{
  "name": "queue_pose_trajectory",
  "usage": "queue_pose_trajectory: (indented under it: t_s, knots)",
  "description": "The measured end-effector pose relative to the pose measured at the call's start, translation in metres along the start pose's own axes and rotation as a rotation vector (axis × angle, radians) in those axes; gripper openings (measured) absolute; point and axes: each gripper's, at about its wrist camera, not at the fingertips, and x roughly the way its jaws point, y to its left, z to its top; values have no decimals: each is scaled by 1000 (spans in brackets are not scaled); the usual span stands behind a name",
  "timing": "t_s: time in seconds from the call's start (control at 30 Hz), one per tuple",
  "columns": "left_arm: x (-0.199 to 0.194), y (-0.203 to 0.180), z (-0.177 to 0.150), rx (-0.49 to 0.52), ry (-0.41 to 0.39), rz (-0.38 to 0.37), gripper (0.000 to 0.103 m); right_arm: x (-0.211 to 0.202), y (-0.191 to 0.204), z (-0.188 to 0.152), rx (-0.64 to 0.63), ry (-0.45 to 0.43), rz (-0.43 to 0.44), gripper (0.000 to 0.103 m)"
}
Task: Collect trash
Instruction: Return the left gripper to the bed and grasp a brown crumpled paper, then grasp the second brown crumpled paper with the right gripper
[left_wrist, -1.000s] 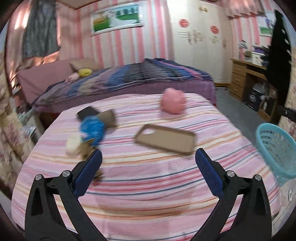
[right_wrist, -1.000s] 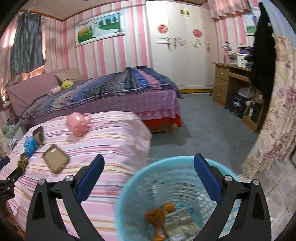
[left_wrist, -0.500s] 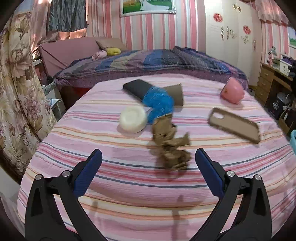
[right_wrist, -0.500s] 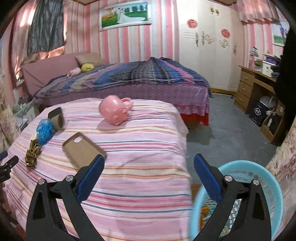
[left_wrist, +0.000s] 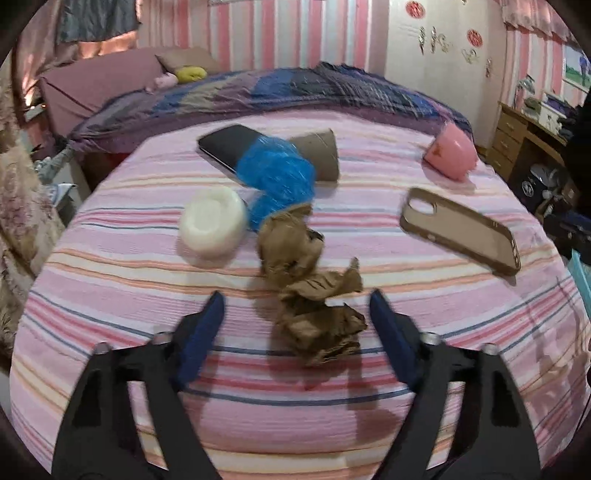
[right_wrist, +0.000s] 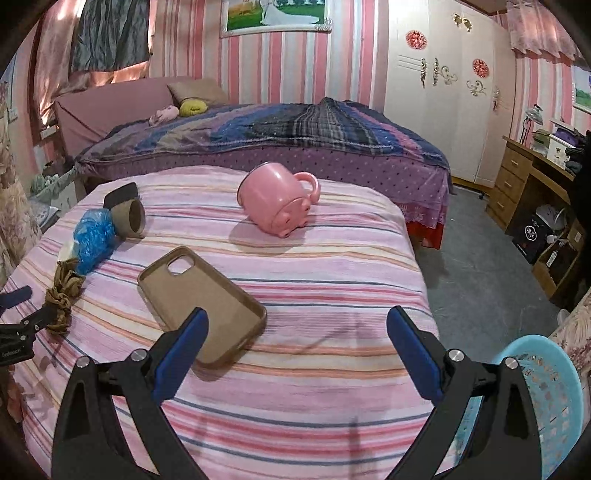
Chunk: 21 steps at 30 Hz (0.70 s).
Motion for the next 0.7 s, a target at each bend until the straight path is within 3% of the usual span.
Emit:
queue_pose_trajectory:
  t_s: [0.07,0.3,0.47,0.7]
  knots:
    - [3,-3,-1,9,16,-28,50,2,4,0,2,2,7,95]
    - [-20,8,-11,-14,-63,-35,47,9,29,1,-34,-5,34,95]
    - [-38,36,-17,-23,-131,94,47,9,57,4,-76,-22,75,95]
    - [-44,100,-11,-117,-180,254,47,10,99,3,-122,-32,151,95]
